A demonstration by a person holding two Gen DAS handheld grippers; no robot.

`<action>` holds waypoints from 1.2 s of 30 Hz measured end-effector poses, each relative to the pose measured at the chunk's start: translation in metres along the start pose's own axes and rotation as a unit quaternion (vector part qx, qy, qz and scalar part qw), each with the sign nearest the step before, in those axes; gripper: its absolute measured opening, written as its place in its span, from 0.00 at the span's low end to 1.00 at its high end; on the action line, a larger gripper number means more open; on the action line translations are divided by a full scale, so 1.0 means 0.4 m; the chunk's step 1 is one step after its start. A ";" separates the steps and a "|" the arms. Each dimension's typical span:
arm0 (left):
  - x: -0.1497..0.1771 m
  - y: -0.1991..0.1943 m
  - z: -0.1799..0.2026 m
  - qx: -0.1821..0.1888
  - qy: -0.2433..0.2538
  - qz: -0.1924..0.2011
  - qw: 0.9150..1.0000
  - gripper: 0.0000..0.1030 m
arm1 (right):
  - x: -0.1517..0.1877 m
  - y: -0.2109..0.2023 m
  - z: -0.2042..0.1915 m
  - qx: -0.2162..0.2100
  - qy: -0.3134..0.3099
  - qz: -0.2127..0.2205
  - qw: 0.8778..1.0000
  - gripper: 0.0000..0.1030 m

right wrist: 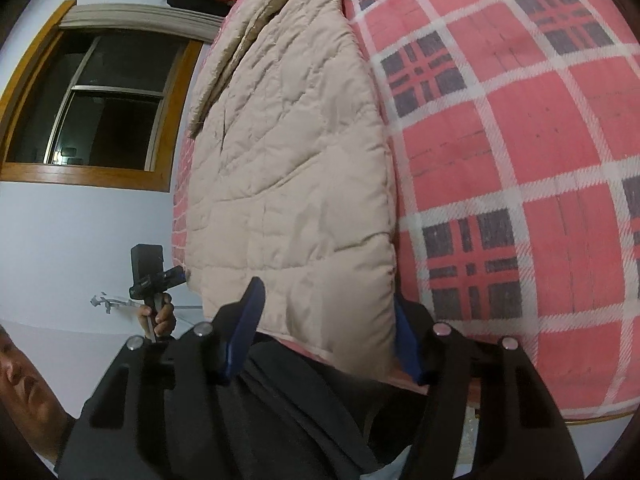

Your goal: Fold large clothes

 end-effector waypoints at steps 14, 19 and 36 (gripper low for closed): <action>0.015 -0.033 0.001 0.023 -0.012 0.030 0.999 0.12 | 0.008 -0.025 -0.001 -0.007 -0.023 0.036 0.999 0.11; 0.020 -0.092 0.060 0.062 0.010 0.074 0.995 0.10 | 0.006 -0.092 -0.061 -0.046 -0.051 0.076 0.995 0.11; -0.208 -0.301 0.169 0.082 0.046 0.176 0.980 0.10 | -0.232 -0.230 -0.229 -0.028 -0.100 0.155 0.982 0.10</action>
Point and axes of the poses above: each gripper's, at about its wrist camera, not at the fingertips, and y roughly the way its jaws point, z to its right, x to its underside, the point moved 1 cm from there along y, roughly the way its jaws point, and after that the axes turned 9 degrees about -z, right-handed, at the moved point
